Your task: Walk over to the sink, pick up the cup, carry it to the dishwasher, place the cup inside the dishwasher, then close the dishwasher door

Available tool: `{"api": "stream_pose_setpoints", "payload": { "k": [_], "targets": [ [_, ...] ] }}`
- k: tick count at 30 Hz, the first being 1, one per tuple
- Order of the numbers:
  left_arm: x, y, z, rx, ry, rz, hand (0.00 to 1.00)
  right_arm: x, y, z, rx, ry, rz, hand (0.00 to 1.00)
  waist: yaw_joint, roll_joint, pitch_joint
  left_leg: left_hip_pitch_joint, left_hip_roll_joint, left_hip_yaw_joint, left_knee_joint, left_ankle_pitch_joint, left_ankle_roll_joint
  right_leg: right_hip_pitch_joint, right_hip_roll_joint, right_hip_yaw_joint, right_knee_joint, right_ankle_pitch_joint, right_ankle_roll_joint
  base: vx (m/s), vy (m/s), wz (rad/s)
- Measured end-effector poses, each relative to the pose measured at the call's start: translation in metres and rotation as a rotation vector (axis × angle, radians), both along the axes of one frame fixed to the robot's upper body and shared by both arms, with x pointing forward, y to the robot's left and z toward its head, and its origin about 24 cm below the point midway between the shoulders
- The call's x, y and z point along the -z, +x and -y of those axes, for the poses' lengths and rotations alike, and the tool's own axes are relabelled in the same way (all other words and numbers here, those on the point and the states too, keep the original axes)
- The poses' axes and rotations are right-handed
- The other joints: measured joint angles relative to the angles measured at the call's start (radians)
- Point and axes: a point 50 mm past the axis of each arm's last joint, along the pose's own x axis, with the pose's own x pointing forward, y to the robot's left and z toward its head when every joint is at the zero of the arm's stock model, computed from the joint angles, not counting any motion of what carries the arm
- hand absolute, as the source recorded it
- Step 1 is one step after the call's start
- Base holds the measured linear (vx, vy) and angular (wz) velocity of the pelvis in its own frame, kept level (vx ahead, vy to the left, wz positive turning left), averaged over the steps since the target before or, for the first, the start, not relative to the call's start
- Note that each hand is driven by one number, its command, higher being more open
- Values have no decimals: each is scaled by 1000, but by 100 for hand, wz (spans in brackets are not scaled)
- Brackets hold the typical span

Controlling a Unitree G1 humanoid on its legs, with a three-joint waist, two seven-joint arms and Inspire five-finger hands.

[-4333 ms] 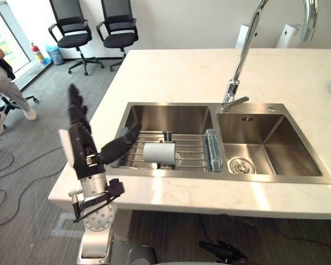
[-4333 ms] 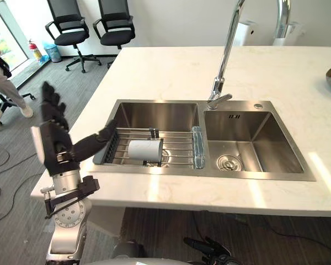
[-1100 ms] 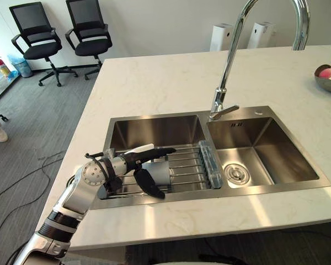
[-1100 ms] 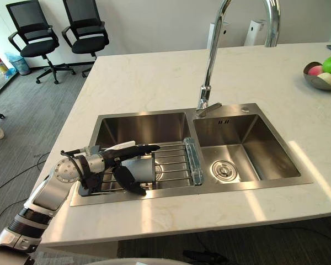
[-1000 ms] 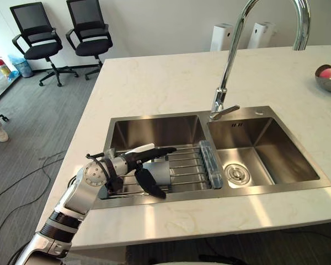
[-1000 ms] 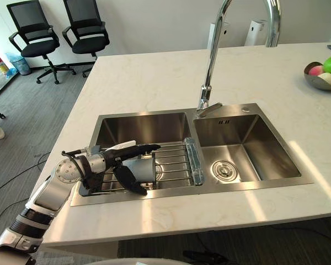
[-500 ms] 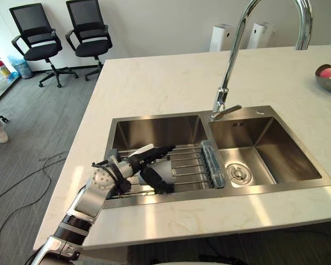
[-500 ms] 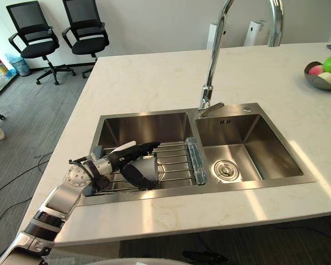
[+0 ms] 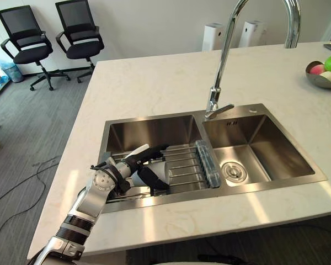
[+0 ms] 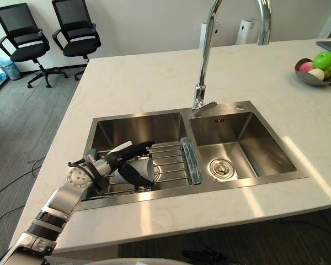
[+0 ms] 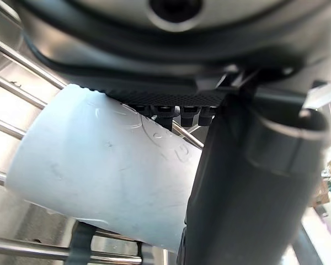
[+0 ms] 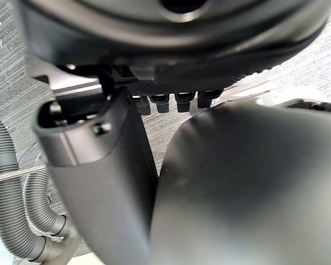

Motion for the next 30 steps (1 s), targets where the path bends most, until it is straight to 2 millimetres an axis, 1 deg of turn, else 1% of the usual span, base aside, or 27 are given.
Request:
{"api": "stream_pose_setpoints", "payload": {
  "k": [7, 16, 18, 20, 25, 26, 30],
  "targets": [
    [-2, -1, 3, 67, 99, 31, 100, 0, 0, 0, 0, 1, 0, 100, -1, 0, -1, 0, 0, 0, 0, 0, 0, 0, 0, 0, 0, 1, 0, 0, 0, 0],
    [-13, 0, 0, 177, 291, 76, 100, 0, 0, 0, -3, 4, 1, 100, -3, 0, -1, 0, 0, 0, 0, 0, 0, 0, 0, 1, -1, 1, 0, -2, -8, 0],
    [-9, -1, -4, 191, 368, 47, 100, 0, 0, 0, -5, 6, 3, 100, -5, 1, 0, 0, 1, 0, 0, 0, 0, 0, 0, 1, -1, 1, 0, 0, 0, 0],
    [-5, 0, -12, 178, 443, 34, 100, 0, 0, -1, -5, 7, 4, 100, -8, 0, 0, 0, 1, 0, 0, -1, 0, 0, 0, 2, -2, 1, 0, 0, 0, 0],
    [-5, -1, -14, 205, 485, 12, 100, 0, 0, -1, -10, 8, 2, 100, -8, 1, 0, 0, 1, 0, 0, -2, 0, 0, 0, 2, -2, 1, 0, 0, 0, 0],
    [-5, -1, -15, 205, 486, 2, 0, 0, 0, -1, -11, 9, 0, 100, -9, 1, 0, 0, 1, 0, 0, -2, 0, 0, 0, 2, -2, 1, 0, 0, 0, 0],
    [-9, 3, -14, 188, 481, -10, 0, 0, 0, -2, -17, 9, -2, 100, -12, 1, 0, 2, 1, 0, 0, -2, 0, 0, 0, 4, -1, 1, 0, 0, 0, 0]
  ]
}}
